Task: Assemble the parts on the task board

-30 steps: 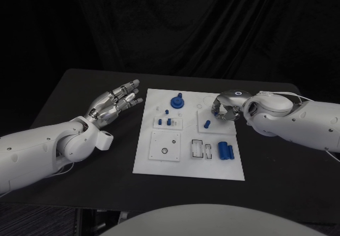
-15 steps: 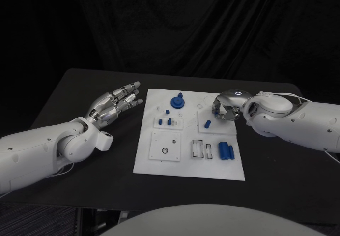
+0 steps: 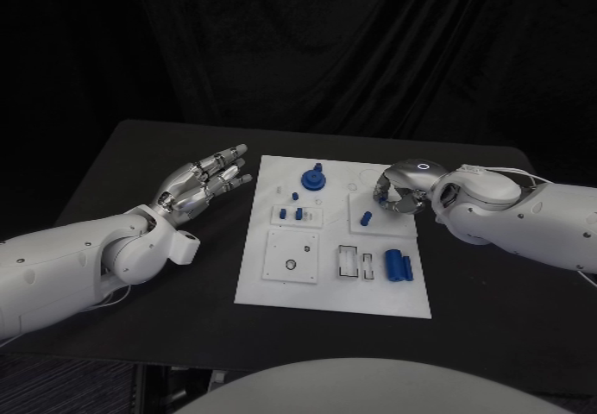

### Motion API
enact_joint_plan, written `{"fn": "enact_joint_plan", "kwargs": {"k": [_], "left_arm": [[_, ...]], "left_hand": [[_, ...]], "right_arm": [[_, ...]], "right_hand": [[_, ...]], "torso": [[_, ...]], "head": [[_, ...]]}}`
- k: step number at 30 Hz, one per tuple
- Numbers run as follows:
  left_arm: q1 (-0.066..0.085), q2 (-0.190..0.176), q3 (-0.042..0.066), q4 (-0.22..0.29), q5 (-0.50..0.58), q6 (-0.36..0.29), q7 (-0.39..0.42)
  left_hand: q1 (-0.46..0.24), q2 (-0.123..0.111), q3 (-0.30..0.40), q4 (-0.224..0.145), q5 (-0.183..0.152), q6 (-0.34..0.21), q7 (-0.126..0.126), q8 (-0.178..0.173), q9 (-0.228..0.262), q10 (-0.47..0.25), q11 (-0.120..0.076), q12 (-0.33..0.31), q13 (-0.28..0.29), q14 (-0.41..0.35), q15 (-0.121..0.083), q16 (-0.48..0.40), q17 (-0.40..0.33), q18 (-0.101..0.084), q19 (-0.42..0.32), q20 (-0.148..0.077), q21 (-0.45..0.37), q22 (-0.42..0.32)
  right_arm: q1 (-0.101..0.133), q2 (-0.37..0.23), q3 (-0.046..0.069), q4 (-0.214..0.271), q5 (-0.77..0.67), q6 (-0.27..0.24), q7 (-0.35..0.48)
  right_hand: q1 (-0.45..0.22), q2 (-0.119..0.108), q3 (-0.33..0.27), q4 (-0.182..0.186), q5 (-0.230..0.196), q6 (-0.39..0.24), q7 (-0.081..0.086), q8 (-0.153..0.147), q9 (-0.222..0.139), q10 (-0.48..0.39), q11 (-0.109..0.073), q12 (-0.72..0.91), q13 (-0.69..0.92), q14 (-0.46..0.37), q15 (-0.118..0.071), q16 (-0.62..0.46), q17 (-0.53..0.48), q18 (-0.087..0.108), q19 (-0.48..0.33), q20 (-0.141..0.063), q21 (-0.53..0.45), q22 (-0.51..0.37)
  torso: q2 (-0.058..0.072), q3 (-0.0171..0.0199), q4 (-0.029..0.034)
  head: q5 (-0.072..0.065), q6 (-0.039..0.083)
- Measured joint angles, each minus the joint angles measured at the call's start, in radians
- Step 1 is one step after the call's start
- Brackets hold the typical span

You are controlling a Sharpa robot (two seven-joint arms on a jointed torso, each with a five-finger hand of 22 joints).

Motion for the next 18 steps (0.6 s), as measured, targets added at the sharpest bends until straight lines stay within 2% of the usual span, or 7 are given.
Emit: {"fn": "enact_joint_plan", "kwargs": {"k": [4,13,18], "left_arm": [[0.0,0.0,0.0,0.0,0.0,0.0,0.0],[-0.001,0.005,0.0,-0.002,0.0,0.001,0.0],[-0.002,0.007,0.0,-0.002,0.0,0.001,0.0]], "left_hand": [[0.0,0.0,0.0,0.0,0.0,0.004,0.004,0.0,0.0,0.0,0.0,0.0,0.0,0.0,0.0,0.0,0.0,0.0,0.0,0.0,0.0,-0.001],[0.005,0.005,0.003,-0.003,0.0,0.023,0.023,0.0,0.002,0.0,0.0,0.004,0.0,0.0,0.0,0.0,0.0,0.0,0.004,-0.004,0.0,-0.005],[0.005,0.005,0.003,-0.003,0.005,0.029,0.029,0.0,0.002,0.0,0.0,0.004,0.001,0.0,0.0,0.0,0.0,0.0,0.004,-0.004,0.0,-0.007]], "right_arm": [[0.017,-0.017,-0.002,0.025,0.0,-0.006,-0.001],[0.092,-0.054,-0.001,0.106,0.0,-0.019,-0.007],[0.12,-0.073,-0.001,0.162,0.0,-0.023,-0.012]], "right_hand": [[0.005,-0.003,-0.003,-0.003,0.0,0.0,0.0,0.0,0.0,0.0,0.0,0.003,0.0,0.0,0.0,0.0,-0.002,0.0,0.0,0.0,0.0,0.0],[0.005,-0.003,0.0,-0.005,0.0,0.0,0.0,0.0,0.001,0.0,0.0,0.003,0.0,0.0,0.0,0.0,-0.004,0.0,0.0,0.0,0.0,0.001],[0.005,-0.003,0.0,-0.005,0.0,0.0,0.0,0.0,0.001,0.0,0.0,0.002,-0.001,0.004,-0.004,0.0,-0.004,0.0,0.0,0.0,0.0,0.001]], "torso": [[0.0,-0.0006,0.0],[-0.001,-0.002,0.0011],[0.0,-0.0024,0.0012]], "head": [[0.002,0.0],[0.005,0.0],[0.009,0.0]]}}
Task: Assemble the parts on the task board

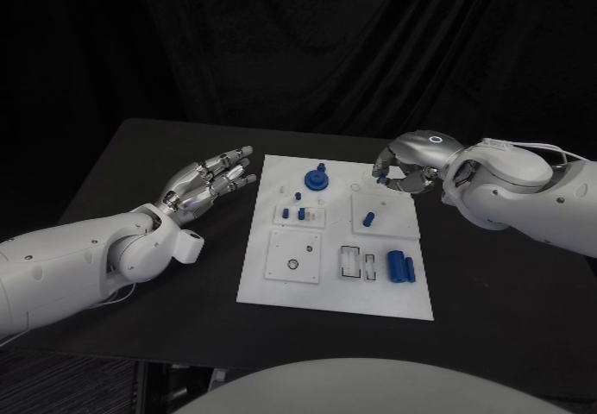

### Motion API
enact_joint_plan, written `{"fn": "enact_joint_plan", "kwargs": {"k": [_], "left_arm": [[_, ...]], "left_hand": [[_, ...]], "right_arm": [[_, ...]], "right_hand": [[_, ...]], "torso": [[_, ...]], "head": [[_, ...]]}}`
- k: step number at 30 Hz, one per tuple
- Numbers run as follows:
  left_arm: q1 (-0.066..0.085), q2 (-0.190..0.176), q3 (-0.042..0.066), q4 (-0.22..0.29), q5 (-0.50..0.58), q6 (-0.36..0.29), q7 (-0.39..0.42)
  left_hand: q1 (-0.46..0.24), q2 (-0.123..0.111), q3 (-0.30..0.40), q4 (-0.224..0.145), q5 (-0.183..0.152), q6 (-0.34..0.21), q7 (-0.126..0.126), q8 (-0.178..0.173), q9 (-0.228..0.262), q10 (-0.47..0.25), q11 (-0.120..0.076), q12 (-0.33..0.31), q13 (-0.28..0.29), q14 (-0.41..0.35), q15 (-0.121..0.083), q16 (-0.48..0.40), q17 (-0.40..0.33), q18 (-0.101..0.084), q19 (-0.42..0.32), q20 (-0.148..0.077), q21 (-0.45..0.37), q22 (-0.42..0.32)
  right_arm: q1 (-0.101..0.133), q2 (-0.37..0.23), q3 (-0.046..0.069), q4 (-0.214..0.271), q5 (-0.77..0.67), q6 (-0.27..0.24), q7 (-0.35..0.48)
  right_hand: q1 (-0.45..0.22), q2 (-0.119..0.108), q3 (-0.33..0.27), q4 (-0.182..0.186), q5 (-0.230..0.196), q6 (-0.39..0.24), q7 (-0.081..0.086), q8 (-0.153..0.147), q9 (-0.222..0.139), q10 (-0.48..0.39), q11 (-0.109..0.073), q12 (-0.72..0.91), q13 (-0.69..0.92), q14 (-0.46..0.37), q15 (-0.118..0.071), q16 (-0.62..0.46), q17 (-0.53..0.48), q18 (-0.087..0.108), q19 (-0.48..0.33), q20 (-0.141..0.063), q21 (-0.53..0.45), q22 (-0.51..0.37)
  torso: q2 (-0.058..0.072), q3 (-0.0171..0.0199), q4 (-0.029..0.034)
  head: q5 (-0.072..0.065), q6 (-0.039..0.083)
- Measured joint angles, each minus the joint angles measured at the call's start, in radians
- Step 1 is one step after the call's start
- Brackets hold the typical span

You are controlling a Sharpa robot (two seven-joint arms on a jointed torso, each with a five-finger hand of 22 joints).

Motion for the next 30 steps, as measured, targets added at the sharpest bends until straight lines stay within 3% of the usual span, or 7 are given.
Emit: {"fn": "enact_joint_plan", "kwargs": {"k": [10,15,21,30], "left_arm": [[-0.001,0.002,0.0,0.004,0.0,0.001,0.0],[-0.002,0.002,0.0,0.005,0.0,0.001,0.0],[-0.004,0.008,0.0,0.005,0.0,0.002,0.0],[-0.008,0.01,0.0,0.005,0.0,0.004,0.0]], "left_hand": [[0.004,0.004,0.0,0.0,0.0,-0.002,0.009,0.004,0.001,0.003,0.003,0.004,0.0,0.0,0.0,0.0,0.0,0.0,0.0,0.0,0.0,-0.015],[0.004,0.004,0.0,0.0,0.0,-0.003,0.012,0.004,0.001,0.003,0.003,0.004,0.0,-0.006,-0.006,0.0,0.0,0.0,0.0,0.0,0.0,-0.023],[0.004,0.004,0.0,0.0,0.0,0.0,0.014,0.004,0.001,0.003,0.003,0.004,0.0,-0.006,-0.006,0.0,0.0,0.0,0.0,0.0,0.0,-0.025],[0.004,0.004,0.0,0.0,0.0,0.0,0.022,0.004,0.001,0.003,0.003,0.004,0.001,-0.009,-0.009,0.0,0.0,0.0,0.0,0.0,0.0,-0.026]], "right_arm": [[0.011,0.004,-0.001,0.136,-0.001,0.007,-0.007],[-0.008,0.033,0.0,0.19,-0.014,0.021,-0.01],[-0.046,0.087,-0.001,0.199,-0.05,0.036,-0.011],[-0.102,0.155,-0.001,0.163,-0.094,0.05,-0.011]], "right_hand": [[0.0,0.0,0.003,-0.003,-0.001,-0.004,0.004,-0.005,0.002,0.003,0.003,-0.001,-0.003,0.0,0.0,0.0,0.0,0.0,0.004,-0.004,0.005,0.0],[0.0,0.0,0.003,-0.003,-0.005,-0.011,0.004,-0.01,0.002,0.003,0.003,-0.007,-0.006,0.005,-0.005,0.011,0.013,0.0,0.007,-0.007,0.023,0.0],[0.0,0.0,0.006,-0.006,-0.005,-0.011,0.004,-0.01,0.002,0.003,0.003,-0.009,-0.009,0.005,-0.005,0.016,0.018,0.0,0.007,-0.007,0.028,0.0],[0.0,0.0,0.008,-0.008,-0.005,-0.011,0.004,-0.015,0.002,0.003,0.003,-0.015,-0.009,0.012,-0.006,0.025,0.029,0.0,0.014,-0.007,0.042,0.0]], "torso": [[0.001,0.0,-0.0012],[0.001,0.0009,-0.0011],[0.002,0.0014,-0.0001],[0.003,0.0015,-0.0017]], "head": [[0.011,0.0],[0.014,0.0],[0.021,0.0],[0.038,0.0]]}}
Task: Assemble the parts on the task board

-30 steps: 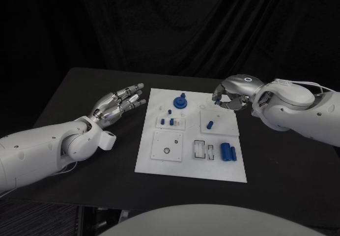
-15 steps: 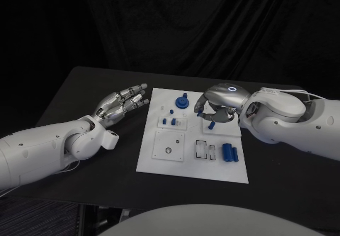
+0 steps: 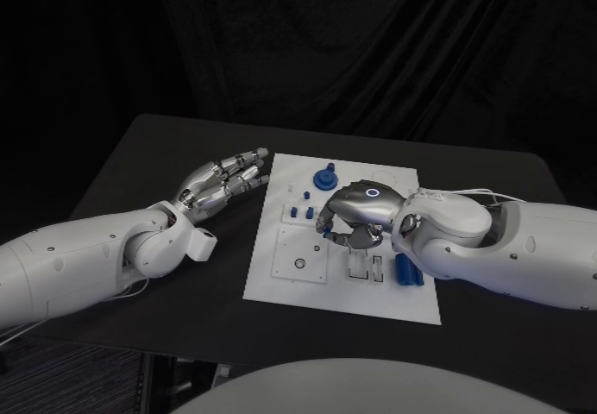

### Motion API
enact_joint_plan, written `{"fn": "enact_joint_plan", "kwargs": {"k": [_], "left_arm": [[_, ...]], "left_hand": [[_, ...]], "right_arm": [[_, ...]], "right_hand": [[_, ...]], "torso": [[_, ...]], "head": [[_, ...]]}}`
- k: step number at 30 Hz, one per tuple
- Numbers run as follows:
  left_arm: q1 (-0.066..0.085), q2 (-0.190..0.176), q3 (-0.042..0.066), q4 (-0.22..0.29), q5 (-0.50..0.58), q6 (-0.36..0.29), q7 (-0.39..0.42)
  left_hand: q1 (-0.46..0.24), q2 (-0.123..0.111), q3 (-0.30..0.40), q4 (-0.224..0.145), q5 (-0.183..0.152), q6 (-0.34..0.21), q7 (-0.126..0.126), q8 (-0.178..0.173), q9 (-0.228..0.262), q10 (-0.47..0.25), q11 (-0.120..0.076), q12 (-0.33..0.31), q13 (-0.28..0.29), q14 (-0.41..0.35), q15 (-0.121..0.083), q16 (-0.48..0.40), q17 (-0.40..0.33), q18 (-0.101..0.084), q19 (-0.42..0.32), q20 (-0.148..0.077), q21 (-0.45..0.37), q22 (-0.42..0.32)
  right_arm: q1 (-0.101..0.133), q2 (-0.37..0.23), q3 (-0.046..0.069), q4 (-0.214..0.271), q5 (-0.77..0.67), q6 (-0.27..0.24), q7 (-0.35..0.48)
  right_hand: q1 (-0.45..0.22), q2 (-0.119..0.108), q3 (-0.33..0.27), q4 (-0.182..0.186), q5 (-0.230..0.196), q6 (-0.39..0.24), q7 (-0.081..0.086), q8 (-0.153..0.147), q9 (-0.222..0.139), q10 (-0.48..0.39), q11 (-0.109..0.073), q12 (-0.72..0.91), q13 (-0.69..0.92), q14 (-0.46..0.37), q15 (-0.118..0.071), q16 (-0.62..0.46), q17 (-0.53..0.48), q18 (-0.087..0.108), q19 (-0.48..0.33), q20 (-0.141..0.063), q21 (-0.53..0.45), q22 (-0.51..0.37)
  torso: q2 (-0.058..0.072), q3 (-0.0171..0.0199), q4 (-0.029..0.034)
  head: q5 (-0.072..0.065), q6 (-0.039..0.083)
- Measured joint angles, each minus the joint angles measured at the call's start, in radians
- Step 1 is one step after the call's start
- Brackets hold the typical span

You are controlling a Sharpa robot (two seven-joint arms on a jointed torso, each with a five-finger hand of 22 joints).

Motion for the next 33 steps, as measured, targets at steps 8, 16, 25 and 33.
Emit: {"fn": "enact_joint_plan", "kwargs": {"k": [8,16,25,33], "left_arm": [[-0.005,0.001,0.0,-0.002,0.0,0.003,-0.001],[-0.008,0.002,0.0,-0.004,0.0,0.006,-0.001],[-0.011,0.003,0.0,-0.006,0.0,0.011,-0.002],[-0.012,0.004,0.0,-0.007,0.0,0.014,-0.003]], "left_hand": [[0.004,0.004,0.0,0.0,0.0,0.003,0.003,0.0,0.0,0.0,0.0,0.0,0.0,0.0,0.0,0.0,0.0,0.0,0.0,0.0,0.0,-0.001],[0.004,0.004,0.0,0.0,0.0,0.007,0.007,0.0,0.0,0.0,0.0,0.0,0.0,0.0,0.0,0.0,0.0,0.0,0.0,0.0,0.0,-0.003],[0.004,0.004,0.0,0.0,0.0,0.008,0.016,0.0,0.001,0.0,0.0,0.0,0.0,0.0,0.0,0.0,0.0,0.0,0.0,0.0,0.0,-0.004],[0.007,0.007,0.0,0.0,0.0,0.008,0.016,0.0,0.001,0.0,0.0,0.0,0.0,0.0,0.0,0.0,0.0,0.0,0.0,0.0,0.0,-0.004]], "right_arm": [[-0.031,0.04,0.0,-0.033,-0.034,0.002,0.001],[-0.04,0.059,0.0,-0.049,-0.051,0.001,0.002],[-0.048,0.069,0.0,-0.062,-0.058,0.0,0.002],[-0.055,0.075,0.0,-0.077,-0.06,0.001,0.002]], "right_hand": [[0.0,0.0,0.0,0.0,0.0,0.0,0.0,0.0,0.0,0.003,0.003,-0.001,-0.002,0.007,0.0,0.01,0.012,0.0,0.007,0.0,0.012,0.0],[0.0,0.0,0.003,-0.003,-0.004,0.0,0.0,0.0,0.001,0.003,0.003,-0.004,-0.003,0.01,0.003,0.017,0.016,0.0,0.007,0.0,0.019,0.0],[0.0,0.0,0.003,-0.003,-0.004,0.0,0.0,-0.004,0.002,0.003,0.003,-0.006,-0.004,0.013,-0.001,0.017,0.019,0.0,0.011,0.004,0.025,0.0],[0.0,0.0,0.006,-0.006,-0.007,0.0,0.0,-0.004,0.003,0.007,0.007,-0.009,-0.003,0.013,-0.001,0.017,0.019,0.0,0.014,0.0,0.029,0.0]], "torso": [[-0.001,-0.0005,0.0024],[-0.002,0.0001,0.0012],[-0.002,0.0003,-0.0005],[-0.001,0.0007,-0.0006]], "head": [[0.0,0.0],[0.005,0.0],[0.006,0.0],[0.005,0.0]]}}
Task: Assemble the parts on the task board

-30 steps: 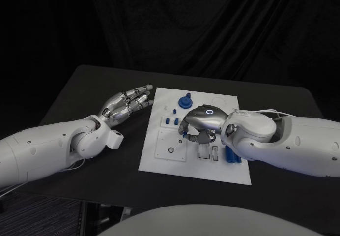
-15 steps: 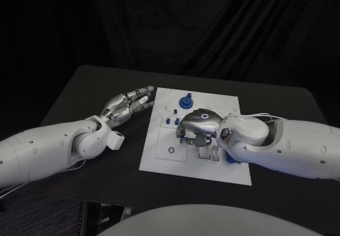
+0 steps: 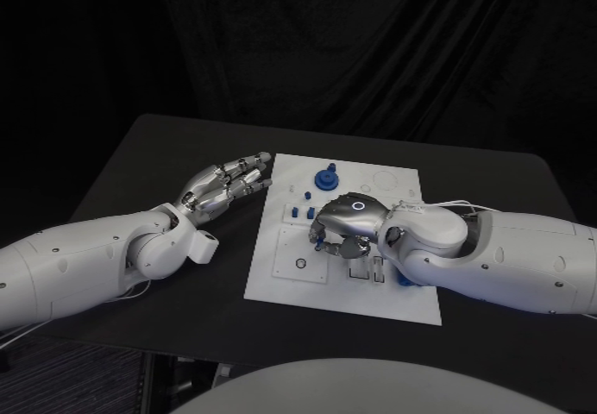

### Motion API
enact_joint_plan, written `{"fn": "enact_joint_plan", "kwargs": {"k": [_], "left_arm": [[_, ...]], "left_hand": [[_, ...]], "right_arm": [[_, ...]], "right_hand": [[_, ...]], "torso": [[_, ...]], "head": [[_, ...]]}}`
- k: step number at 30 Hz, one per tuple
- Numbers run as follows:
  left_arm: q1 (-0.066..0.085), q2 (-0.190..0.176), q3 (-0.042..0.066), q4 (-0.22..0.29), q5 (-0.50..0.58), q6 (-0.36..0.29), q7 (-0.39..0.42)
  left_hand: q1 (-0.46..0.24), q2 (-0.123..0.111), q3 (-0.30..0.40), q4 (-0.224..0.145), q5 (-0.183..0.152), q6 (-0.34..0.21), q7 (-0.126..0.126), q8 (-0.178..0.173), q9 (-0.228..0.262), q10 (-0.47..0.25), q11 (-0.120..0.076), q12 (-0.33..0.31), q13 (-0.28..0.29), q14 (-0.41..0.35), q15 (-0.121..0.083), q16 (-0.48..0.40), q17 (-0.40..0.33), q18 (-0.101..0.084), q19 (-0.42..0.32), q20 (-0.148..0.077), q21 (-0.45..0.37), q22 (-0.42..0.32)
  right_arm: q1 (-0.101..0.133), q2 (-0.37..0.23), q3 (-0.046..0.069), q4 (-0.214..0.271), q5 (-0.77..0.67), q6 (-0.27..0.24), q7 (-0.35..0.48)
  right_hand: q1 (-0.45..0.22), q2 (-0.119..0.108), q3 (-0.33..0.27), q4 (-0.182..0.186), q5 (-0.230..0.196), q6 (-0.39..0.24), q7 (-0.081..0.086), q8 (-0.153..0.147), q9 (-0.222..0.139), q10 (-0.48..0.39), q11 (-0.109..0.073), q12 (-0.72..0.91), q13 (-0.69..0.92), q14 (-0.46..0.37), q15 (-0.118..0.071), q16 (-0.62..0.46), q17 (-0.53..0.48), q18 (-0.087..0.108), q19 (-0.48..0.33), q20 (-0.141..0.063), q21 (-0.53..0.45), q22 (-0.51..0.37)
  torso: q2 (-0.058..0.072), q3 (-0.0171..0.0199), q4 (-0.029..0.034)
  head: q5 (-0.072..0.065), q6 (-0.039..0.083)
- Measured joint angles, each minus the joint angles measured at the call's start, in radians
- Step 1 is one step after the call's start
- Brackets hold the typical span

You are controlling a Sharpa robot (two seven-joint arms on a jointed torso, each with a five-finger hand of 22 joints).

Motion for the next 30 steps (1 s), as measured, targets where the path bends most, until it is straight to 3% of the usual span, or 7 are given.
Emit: {"fn": "enact_joint_plan", "kwargs": {"k": [30], "left_arm": [[-0.002,0.004,0.0,-0.006,0.0,0.012,-0.008]], "left_hand": [[0.001,0.001,0.0,0.0,0.0,0.007,0.007,0.0,0.001,0.0,0.0,0.0,0.0,0.0,0.0,0.0,0.0,0.0,0.0,0.0,0.0,0.002]], "right_arm": [[-0.016,0.006,0.001,-0.009,-0.002,0.001,0.001]], "right_hand": [[-0.007,-0.007,0.0,0.0,-0.001,0.0,0.0,0.0,0.001,0.009,-0.009,0.001,-0.001,0.0,0.0,0.0,0.0,0.0,0.0,0.0,0.0,0.0]], "torso": [[-0.001,-0.0003,0.0009]], "head": [[-0.001,0.0]]}}
